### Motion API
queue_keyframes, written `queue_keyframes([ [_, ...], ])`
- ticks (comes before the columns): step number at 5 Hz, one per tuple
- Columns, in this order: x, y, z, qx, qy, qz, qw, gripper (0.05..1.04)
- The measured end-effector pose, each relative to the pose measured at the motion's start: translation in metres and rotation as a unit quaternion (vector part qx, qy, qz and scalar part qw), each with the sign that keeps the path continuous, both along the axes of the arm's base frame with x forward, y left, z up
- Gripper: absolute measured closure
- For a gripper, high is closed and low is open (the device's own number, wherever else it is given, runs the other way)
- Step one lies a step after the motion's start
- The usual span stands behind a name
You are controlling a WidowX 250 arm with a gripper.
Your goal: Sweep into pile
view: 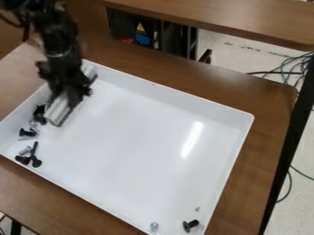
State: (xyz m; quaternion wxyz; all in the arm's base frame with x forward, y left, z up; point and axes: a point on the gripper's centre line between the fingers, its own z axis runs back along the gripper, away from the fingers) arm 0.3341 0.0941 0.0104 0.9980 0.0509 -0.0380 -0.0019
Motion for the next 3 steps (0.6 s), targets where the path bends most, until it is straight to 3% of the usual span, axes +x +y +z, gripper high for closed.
queue_keyframes([
  [1,-0.006,-0.050,-0.005,-0.041,-0.010,0.010,0.9991,0.735],
  [2,-0.016,-0.091,-0.017,-0.078,-0.004,0.000,0.9969,0.736],
  [3,-0.020,-0.140,-0.020,-0.091,0.003,-0.055,0.9943,0.736],
])
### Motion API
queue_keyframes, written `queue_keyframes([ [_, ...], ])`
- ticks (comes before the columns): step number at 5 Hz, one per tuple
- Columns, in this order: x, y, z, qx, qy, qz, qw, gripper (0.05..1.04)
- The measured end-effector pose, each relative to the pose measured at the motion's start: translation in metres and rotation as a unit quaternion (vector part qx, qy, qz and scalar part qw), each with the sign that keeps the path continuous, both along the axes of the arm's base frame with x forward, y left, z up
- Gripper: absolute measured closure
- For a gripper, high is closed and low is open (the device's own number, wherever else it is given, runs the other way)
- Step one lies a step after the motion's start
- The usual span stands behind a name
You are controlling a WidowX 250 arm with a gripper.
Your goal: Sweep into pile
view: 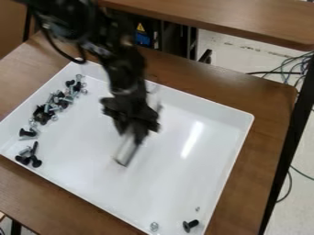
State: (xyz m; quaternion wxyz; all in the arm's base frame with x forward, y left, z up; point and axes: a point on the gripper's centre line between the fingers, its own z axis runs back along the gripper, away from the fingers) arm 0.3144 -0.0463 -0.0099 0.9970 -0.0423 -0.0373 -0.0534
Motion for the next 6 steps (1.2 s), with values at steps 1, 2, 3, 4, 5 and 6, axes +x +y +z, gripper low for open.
queue_keyframes([
  [1,-0.023,-0.050,-0.009,-0.033,0.016,-0.029,0.9989,0.735],
  [2,-0.035,-0.085,-0.009,-0.048,0.024,-0.036,0.9979,0.735],
  [3,-0.041,-0.072,-0.019,-0.052,0.038,-0.022,0.9977,0.735],
  [4,-0.040,-0.031,-0.027,-0.056,0.046,0.022,0.9972,0.735],
  [5,-0.044,-0.001,-0.033,-0.060,0.044,0.062,0.9953,0.735],
  [6,-0.046,0.022,-0.037,-0.044,0.067,0.060,0.9950,0.736],
])
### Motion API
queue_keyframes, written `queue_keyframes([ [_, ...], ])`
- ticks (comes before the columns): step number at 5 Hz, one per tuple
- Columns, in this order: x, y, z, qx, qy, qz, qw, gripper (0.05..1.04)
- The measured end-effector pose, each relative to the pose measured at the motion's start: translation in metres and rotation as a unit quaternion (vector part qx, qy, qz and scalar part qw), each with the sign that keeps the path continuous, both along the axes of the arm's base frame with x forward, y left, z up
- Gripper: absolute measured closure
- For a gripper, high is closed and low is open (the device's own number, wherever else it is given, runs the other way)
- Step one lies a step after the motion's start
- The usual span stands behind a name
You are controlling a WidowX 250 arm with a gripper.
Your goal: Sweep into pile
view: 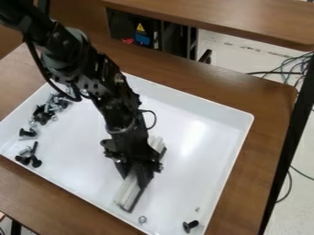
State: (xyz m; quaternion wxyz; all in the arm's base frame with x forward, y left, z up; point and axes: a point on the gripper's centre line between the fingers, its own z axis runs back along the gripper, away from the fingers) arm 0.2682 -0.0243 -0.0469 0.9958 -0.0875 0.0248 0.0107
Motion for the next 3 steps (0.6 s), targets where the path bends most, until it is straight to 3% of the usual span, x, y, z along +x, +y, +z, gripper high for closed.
queue_keyframes([
  [1,0.000,0.026,-0.005,0.012,0.039,-0.012,0.9991,0.735],
  [3,-0.003,0.079,-0.005,0.081,0.063,-0.041,0.9939,0.735],
])
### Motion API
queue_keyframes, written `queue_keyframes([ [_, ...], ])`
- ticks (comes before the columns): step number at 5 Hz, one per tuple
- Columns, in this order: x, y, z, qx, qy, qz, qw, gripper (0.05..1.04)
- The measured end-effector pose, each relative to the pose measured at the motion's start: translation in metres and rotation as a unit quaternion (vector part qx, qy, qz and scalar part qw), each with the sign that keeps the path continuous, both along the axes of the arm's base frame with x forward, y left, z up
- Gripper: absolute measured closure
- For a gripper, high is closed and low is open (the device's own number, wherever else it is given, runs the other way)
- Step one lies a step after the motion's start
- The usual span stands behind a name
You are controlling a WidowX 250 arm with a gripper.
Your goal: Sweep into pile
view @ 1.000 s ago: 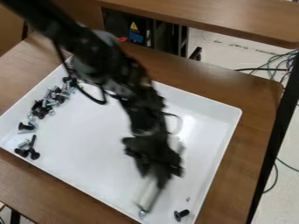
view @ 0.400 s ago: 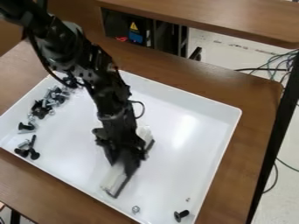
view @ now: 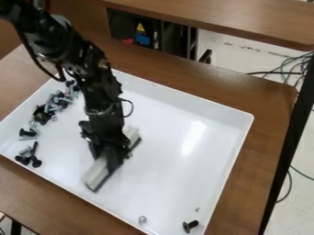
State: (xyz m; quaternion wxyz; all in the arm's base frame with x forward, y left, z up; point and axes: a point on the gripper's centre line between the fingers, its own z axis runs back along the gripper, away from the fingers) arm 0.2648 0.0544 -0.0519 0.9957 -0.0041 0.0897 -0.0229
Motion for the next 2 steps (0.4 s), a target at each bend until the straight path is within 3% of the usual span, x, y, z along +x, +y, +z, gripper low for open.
queue_keyframes([
  [1,0.002,0.018,0.000,0.027,0.030,-0.025,0.9989,0.735],
  [2,0.001,0.039,0.000,0.042,0.032,-0.015,0.9985,0.735],
])
